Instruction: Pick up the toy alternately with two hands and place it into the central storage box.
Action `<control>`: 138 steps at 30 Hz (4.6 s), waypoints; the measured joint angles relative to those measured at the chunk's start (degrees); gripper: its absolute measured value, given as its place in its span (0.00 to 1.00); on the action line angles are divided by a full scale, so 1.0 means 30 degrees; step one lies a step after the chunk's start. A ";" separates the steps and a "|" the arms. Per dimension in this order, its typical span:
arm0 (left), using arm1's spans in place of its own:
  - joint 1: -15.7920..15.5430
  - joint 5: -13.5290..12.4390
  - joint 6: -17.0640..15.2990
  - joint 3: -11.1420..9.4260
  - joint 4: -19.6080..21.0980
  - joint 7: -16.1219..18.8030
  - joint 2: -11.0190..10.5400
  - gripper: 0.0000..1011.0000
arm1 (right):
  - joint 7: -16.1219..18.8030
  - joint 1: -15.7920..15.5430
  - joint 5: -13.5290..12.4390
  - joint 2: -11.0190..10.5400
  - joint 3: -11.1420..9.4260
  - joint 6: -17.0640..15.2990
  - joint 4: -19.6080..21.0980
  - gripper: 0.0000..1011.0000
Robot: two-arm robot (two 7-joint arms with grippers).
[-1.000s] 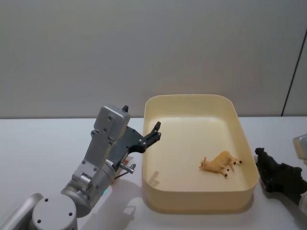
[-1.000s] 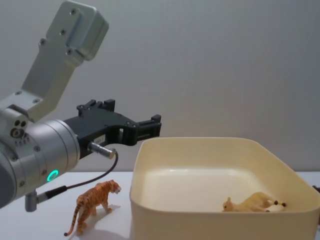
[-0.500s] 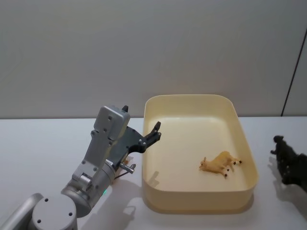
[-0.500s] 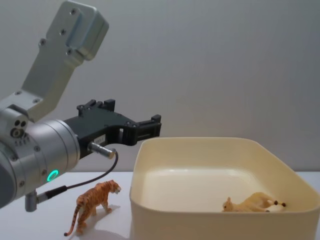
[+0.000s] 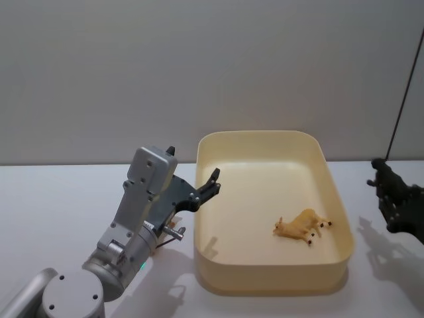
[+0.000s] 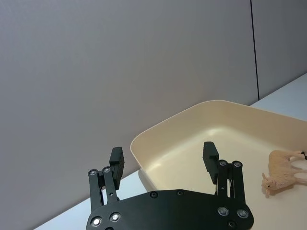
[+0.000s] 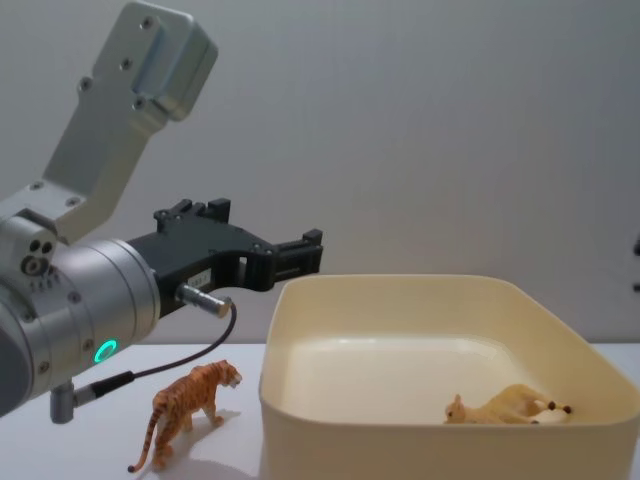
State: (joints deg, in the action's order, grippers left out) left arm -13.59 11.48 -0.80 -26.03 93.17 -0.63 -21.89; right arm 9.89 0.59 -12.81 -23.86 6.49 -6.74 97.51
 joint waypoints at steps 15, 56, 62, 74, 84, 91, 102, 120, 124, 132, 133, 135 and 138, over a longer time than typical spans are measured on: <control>0.0000 0.0000 0.0000 0.0000 0.0000 0.0000 0.0000 0.99 | 0.2906 0.2513 0.0661 0.1717 0.1282 -0.0973 -0.0799 0.27; 0.2736 0.1860 -0.0858 0.0479 0.2941 0.2611 -0.2154 0.99 | 0.5418 0.6725 0.2080 0.4859 0.3197 -0.2487 -0.4652 0.99; 0.4349 0.3368 -0.0991 0.0857 0.4158 0.3931 -0.3547 0.99 | 0.5454 0.6793 0.2098 0.4905 0.3219 -0.2504 -0.4707 0.99; 0.5825 0.5571 -0.0667 0.1392 0.4675 0.3175 -0.4985 0.99 | 0.5489 0.6855 0.2124 0.4949 0.3242 -0.2534 -0.4757 0.99; 0.5473 0.6336 -0.0481 0.1618 0.3461 0.0174 -0.4996 0.99 | 0.5510 0.6872 0.2127 0.4966 0.3260 -0.2536 -0.4778 0.99; 0.4602 0.6298 -0.0600 0.1656 0.2143 -0.1687 -0.4442 0.99 | 0.5510 0.6882 0.2127 0.4976 0.3260 -0.2534 -0.4788 0.99; 0.3578 0.5784 -0.1406 0.1685 0.0652 -0.2344 -0.3620 0.99 | 0.5508 0.6891 0.2126 0.4976 0.3259 -0.2533 -0.4789 0.99; 0.2007 0.4911 -0.2818 0.1757 -0.1481 -0.2311 -0.2478 0.99 | 0.5507 0.6891 0.2124 0.4975 0.3258 -0.2533 -0.4788 0.99; 0.1592 0.4780 -0.3011 0.1759 -0.2038 -0.2308 -0.2130 0.99 | 0.5507 0.6890 0.2125 0.4975 0.3258 -0.2533 -0.4788 0.99; 0.0984 0.4552 -0.3212 0.1671 -0.2830 -0.2313 -0.1557 0.99 | 0.5507 0.6890 0.2125 0.4975 0.3258 -0.2532 -0.4787 0.99; 0.0931 0.4525 -0.3213 0.1661 -0.2897 -0.2341 -0.1507 0.99 | 0.5506 0.6889 0.2125 0.4975 0.3258 -0.2533 -0.4788 0.99; 0.0780 0.4471 -0.3213 0.1625 -0.3101 -0.2429 -0.1351 0.99 | 0.5506 0.6889 0.2125 0.4975 0.3258 -0.2532 -0.4787 0.99; 0.0588 0.4399 -0.3192 0.1576 -0.3361 -0.2543 -0.1166 0.99 | 0.5507 0.6888 0.2125 0.4975 0.3258 -0.2532 -0.4788 0.99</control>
State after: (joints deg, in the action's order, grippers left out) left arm -11.83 24.68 -10.37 -21.30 83.09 -8.25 -25.39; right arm 26.41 21.25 -6.44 -8.94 16.26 -14.34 83.15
